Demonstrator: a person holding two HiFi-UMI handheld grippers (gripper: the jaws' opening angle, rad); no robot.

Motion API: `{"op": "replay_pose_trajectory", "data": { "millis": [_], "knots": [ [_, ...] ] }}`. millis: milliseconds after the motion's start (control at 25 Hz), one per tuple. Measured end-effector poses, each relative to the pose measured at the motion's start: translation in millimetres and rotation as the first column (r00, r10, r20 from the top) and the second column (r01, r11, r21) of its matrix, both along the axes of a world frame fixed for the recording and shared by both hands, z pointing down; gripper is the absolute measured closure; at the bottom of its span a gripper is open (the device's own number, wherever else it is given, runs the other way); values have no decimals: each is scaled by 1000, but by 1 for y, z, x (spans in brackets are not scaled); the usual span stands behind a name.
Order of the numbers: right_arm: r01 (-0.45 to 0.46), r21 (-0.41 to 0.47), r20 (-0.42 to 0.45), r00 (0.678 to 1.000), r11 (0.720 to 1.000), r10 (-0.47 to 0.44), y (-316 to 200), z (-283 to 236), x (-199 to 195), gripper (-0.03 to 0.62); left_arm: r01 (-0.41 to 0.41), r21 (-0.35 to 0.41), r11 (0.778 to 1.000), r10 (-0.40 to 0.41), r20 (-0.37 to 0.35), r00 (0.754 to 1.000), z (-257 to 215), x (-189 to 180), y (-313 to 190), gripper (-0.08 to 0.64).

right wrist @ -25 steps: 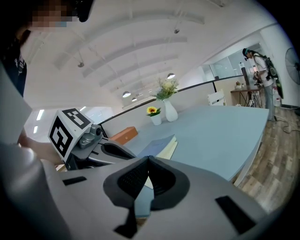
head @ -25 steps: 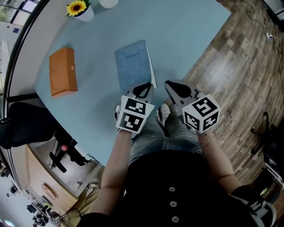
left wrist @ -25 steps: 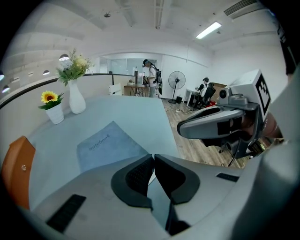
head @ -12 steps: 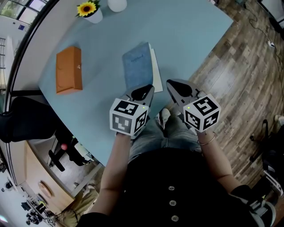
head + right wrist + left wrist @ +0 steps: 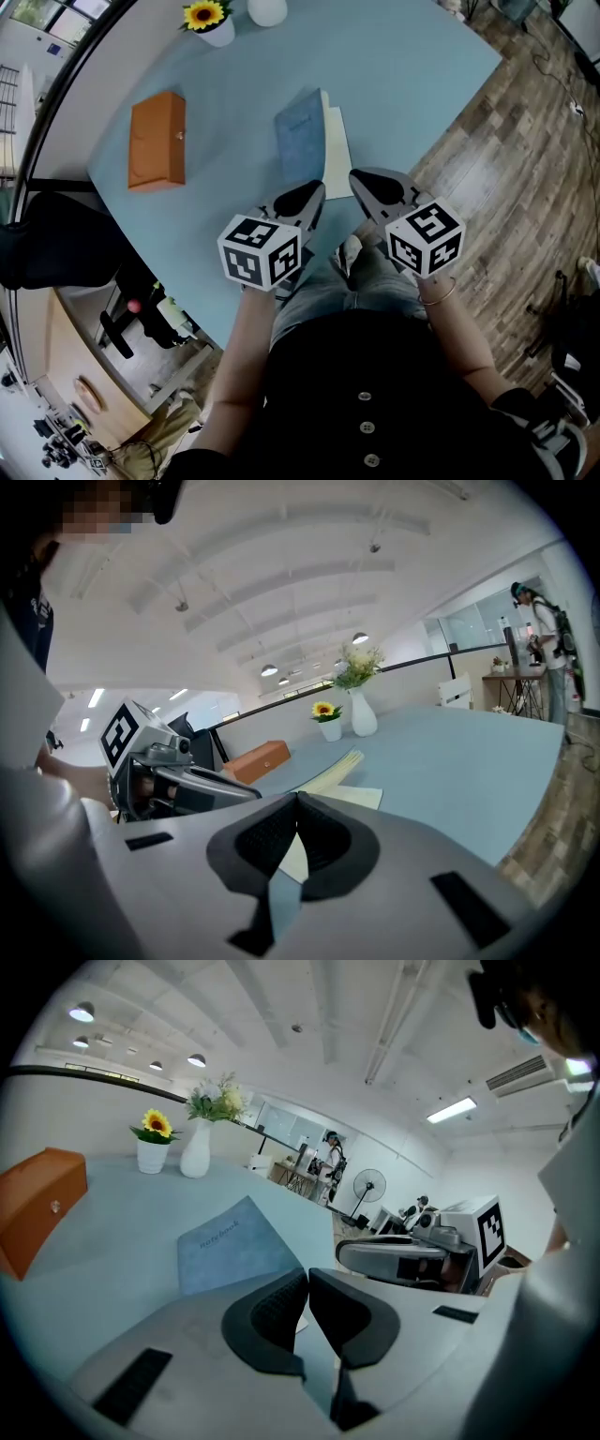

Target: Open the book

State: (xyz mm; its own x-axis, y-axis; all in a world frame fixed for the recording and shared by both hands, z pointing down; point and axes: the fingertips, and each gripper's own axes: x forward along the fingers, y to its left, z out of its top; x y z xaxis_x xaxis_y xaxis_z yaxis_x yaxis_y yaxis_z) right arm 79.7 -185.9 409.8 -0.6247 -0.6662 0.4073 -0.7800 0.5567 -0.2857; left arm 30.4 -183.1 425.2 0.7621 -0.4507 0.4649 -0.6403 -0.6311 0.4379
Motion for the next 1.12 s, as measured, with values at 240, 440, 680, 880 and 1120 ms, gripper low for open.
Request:
{"op": "replay_pose_trajectory", "data": {
  "millis": [240, 440, 680, 880, 1120],
  "knots": [
    [32, 2, -13, 999, 999, -32, -4, -2, -16, 591, 67, -39, 997, -71, -120, 990, -5, -18, -1, 535],
    [53, -1, -24, 998, 999, -53, -6, -1, -28, 591, 90, -68, 994, -102, -200, 975, -7, -30, -1, 535],
    [76, -5, -34, 997, 997, -76, -8, 0, -41, 591, 97, -90, 991, -119, -279, 953, -9, -42, -2, 535],
    [80, 4, -40, 996, 997, -80, -10, -1, -49, 591, 61, -92, 994, -88, -326, 941, -10, -47, -3, 535],
    [80, 4, -50, 996, 997, -80, -11, 0, -51, 591, 6, -84, 996, -36, -368, 929, -8, -48, -3, 535]
  ]
}}
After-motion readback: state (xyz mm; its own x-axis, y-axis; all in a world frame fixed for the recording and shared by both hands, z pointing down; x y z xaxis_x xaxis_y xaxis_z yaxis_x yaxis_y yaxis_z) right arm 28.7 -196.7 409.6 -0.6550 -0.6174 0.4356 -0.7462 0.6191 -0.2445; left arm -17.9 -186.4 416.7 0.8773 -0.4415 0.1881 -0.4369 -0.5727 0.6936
